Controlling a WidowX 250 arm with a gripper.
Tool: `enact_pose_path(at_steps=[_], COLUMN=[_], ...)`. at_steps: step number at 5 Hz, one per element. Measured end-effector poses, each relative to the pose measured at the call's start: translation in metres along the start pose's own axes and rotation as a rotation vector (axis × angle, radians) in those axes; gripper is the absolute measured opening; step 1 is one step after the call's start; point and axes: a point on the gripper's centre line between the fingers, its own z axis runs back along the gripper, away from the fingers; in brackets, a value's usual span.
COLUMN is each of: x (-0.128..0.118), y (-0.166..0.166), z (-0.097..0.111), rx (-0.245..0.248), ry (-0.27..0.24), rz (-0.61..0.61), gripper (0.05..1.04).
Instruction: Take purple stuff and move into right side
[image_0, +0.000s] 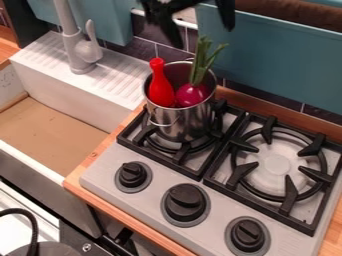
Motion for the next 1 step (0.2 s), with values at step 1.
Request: enact_pose_path(at_steps=[1], x=[-0.0069], y=[-0.0126], z=[-0.0081], rx=[0.076], ry=[0.012], rz=[0.0], gripper=[1.0])
